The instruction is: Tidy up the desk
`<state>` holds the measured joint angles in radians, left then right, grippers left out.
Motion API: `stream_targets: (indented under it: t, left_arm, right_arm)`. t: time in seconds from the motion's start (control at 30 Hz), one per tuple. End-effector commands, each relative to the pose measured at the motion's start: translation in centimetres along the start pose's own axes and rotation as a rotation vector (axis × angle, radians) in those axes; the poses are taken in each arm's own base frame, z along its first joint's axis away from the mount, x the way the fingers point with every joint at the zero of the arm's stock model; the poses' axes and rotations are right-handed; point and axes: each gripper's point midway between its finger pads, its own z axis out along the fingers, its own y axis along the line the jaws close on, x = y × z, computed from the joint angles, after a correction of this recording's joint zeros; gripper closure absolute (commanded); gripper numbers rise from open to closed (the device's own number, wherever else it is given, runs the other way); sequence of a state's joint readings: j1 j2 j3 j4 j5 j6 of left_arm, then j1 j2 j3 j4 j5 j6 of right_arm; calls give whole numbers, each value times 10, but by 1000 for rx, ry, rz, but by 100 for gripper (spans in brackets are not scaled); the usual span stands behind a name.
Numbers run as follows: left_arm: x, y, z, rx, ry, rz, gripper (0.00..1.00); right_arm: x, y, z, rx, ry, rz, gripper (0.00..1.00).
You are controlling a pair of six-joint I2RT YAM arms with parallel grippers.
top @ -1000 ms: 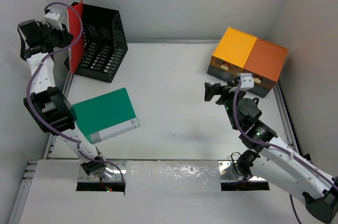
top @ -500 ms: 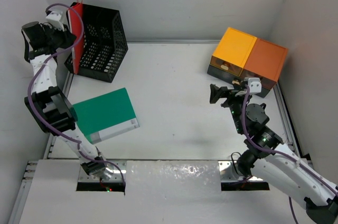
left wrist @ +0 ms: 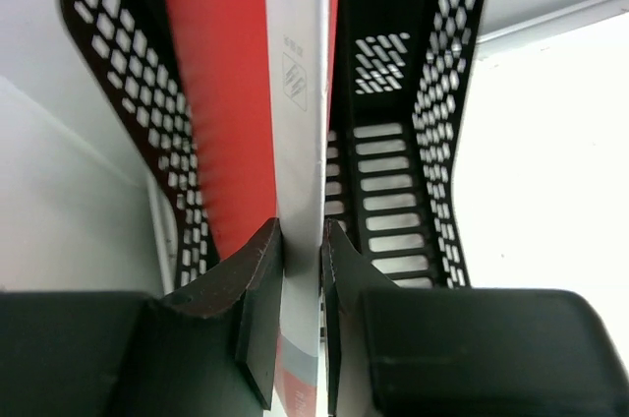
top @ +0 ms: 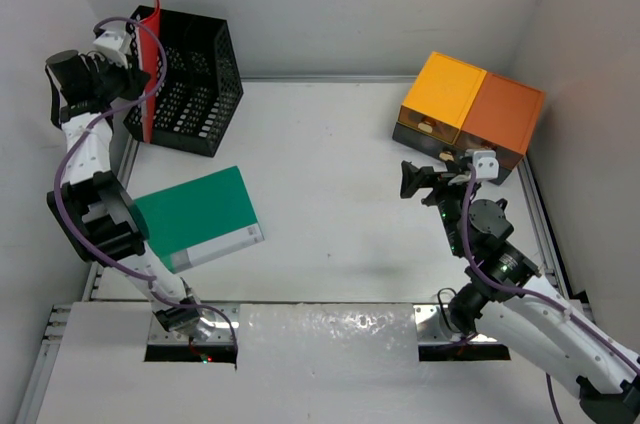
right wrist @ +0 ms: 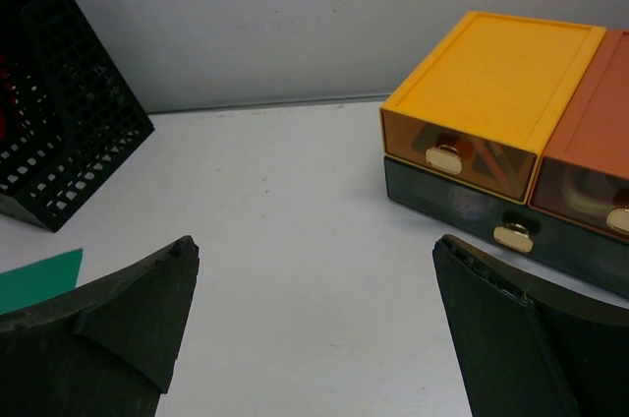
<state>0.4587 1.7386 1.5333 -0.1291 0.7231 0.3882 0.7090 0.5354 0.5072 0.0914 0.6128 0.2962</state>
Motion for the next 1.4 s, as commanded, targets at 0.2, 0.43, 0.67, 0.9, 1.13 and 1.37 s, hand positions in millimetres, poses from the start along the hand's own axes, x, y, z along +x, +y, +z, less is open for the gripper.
stream_targets:
  t: [0.2,0.43,0.67,0.9,1.13,1.37]
  left_arm:
    - [-22,5,9,-16,4,-74,100]
    - [-23,34,26,-107,37,-162,100]
    - [1,58,46,-188,108,-285,100]
    - [40,43,45,-97,248,-304,100]
    - [47,46,41,-80,265,-307,100]
    - [41,37,41,-37,259,-324,100]
  right_arm:
    - [-6,-2,1,14,-16,-6,1]
    - [-5,-3,3,26,-20,-16,1]
    - [-17,0,6,25,-39,-28,1]
    - [-15,4,10,17,-43,-19,1]
    - [-11,6,8,-3,-38,7,1]
    - [-12,5,5,-3,-46,32,1]
